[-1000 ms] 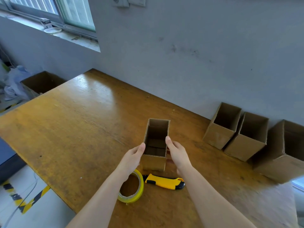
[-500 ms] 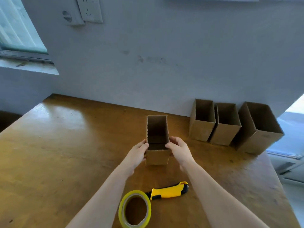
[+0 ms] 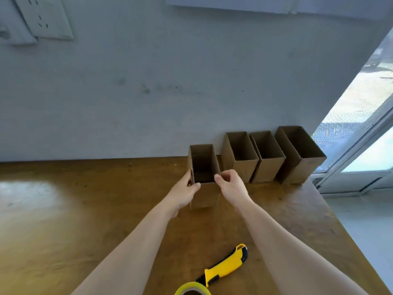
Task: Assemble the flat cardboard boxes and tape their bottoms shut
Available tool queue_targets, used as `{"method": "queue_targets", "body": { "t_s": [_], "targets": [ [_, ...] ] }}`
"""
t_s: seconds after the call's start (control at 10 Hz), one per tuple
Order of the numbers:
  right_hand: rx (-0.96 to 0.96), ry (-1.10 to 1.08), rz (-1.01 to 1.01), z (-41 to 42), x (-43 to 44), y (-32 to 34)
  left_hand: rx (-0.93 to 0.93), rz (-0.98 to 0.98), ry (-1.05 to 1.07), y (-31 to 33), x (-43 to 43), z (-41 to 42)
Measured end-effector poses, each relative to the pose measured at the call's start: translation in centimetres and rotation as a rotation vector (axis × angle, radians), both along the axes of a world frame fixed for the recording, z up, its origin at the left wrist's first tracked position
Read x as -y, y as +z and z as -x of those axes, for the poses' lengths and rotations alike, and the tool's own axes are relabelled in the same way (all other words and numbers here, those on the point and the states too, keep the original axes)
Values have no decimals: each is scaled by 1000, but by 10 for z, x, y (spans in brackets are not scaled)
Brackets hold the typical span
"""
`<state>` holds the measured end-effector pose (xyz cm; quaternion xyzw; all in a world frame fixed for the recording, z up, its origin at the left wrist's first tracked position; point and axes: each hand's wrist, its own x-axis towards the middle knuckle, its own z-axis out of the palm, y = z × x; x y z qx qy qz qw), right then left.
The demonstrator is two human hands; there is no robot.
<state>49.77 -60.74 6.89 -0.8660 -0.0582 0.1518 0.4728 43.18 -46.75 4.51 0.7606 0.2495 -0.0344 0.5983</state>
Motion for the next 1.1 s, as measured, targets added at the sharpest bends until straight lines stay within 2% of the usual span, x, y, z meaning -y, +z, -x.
{"method": "queue_targets", "body": {
  "t_s": [0.4,0.7,1.1],
  "targets": [
    [102,-60,76,-62,-14,-14,-12,-70,-54,-8,-11,-74],
    [295,-174,236,-75,-20,-20,-12,-167,-47,-16,-7,-104],
    [364,29,409,-65,-4,-3,-155,-390,-139,15,1,-88]
  ]
}}
